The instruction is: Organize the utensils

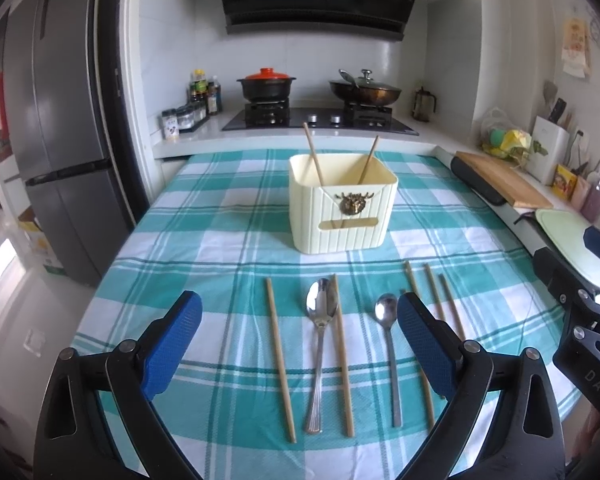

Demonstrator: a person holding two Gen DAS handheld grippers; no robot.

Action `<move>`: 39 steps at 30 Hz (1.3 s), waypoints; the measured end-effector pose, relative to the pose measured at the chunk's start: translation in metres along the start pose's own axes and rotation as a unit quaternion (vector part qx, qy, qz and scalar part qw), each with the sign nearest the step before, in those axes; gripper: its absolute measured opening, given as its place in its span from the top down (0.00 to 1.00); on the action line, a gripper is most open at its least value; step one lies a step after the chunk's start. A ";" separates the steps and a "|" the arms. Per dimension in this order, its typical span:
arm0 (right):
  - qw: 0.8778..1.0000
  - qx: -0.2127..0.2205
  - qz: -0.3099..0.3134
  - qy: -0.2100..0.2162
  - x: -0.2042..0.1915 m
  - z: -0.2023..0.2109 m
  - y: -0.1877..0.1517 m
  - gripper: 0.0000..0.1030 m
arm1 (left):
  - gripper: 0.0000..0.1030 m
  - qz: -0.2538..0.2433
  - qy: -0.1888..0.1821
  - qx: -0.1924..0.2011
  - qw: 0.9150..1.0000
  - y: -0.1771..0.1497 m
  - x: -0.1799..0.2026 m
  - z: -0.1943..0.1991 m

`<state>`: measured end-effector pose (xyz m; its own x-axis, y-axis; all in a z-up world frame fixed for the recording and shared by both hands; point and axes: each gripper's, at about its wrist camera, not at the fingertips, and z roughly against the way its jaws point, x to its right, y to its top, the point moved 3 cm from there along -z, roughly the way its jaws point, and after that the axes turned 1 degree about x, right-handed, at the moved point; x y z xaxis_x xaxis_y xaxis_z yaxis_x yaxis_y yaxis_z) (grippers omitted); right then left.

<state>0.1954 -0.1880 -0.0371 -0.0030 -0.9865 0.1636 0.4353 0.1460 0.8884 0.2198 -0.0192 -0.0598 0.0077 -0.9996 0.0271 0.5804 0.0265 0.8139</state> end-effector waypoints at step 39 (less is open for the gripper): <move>0.999 -0.037 0.000 -0.018 0.008 -0.024 -0.016 0.23 | 0.04 -0.010 -0.001 -0.024 1.000 -0.011 -0.003 -0.021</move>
<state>0.2099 -0.2003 -0.0596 -0.0338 -0.9831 0.1802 0.5007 0.1394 0.8543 0.2303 -0.0172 -0.0814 -0.0057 -0.9999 0.0123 0.6185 0.0061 0.7858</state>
